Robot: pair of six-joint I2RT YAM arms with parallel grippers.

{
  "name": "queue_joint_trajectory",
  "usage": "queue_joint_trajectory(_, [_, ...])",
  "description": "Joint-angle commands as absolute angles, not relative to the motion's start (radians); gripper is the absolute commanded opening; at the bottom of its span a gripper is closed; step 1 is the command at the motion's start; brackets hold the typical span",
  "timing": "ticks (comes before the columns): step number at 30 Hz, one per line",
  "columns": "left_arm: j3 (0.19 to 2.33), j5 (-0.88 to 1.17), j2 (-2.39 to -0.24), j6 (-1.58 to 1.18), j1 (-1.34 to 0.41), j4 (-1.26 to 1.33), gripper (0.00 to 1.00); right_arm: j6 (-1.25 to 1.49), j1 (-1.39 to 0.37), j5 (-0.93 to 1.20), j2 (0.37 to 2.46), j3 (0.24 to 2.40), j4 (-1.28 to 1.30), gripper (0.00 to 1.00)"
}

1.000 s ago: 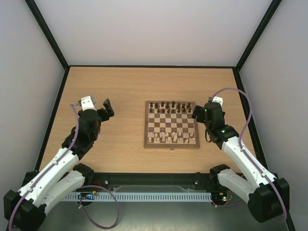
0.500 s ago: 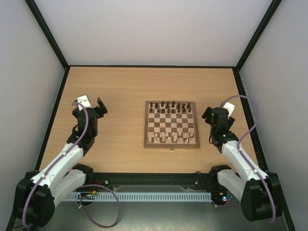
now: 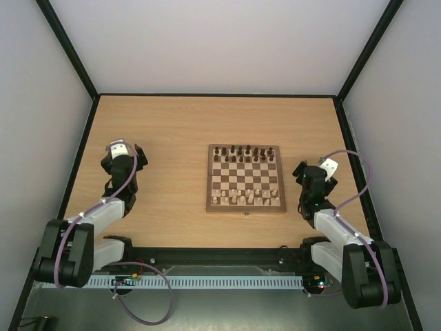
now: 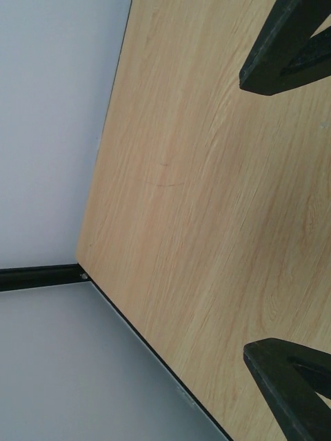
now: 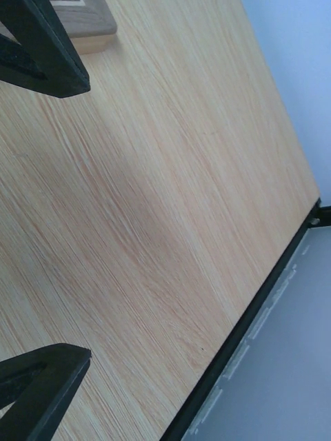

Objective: Set up the chess pieces on the board
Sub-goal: Reset both arms

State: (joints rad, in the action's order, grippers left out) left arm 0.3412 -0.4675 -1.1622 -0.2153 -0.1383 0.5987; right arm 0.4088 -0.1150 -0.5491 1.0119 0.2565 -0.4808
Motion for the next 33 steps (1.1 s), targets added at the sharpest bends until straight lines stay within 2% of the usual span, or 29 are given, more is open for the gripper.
queue_joint_trajectory(1, [0.302, -0.416, -1.216, -0.196, -0.105, 0.794, 1.0, 0.388, -0.107, -0.634, 1.007, 0.21, -0.666, 0.99])
queue_joint_trajectory(9, [0.303, -0.353, -1.365, -0.185, -0.053, 0.947, 1.0, 0.406, -0.094, -0.656, 1.24, 0.219, -0.859, 0.99])
queue_joint_trajectory(15, [0.349, -0.291, -1.415, -0.182, 0.001, 0.929, 0.99, 0.372, -0.071, -0.624, 1.364, 0.296, -0.922, 0.98])
queue_joint_trajectory(19, [0.367, -0.291, -1.447, -0.162, 0.003, 0.954, 0.99, 0.345, -0.065, -0.616, 1.379, 0.245, -1.059, 0.99])
queue_joint_trajectory(24, [0.378, -0.275, -1.487, -0.151, 0.005, 0.971, 1.0, 0.334, -0.064, -0.609, 1.418, 0.275, -1.046, 0.99])
queue_joint_trajectory(28, [0.345, -0.266, -1.472, -0.146, 0.005, 1.015, 0.99, 0.276, -0.065, -0.516, 1.391, 0.192, -1.182, 0.99])
queue_joint_trajectory(30, [0.322, -0.216, -1.472, -0.118, 0.002, 1.057, 1.0, 0.268, -0.064, -0.498, 1.4, 0.147, -1.275, 0.99])
queue_joint_trajectory(33, [0.3, -0.152, -1.494, -0.058, -0.02, 1.125, 1.0, 0.258, -0.064, -0.474, 1.402, 0.156, -1.261, 0.99])
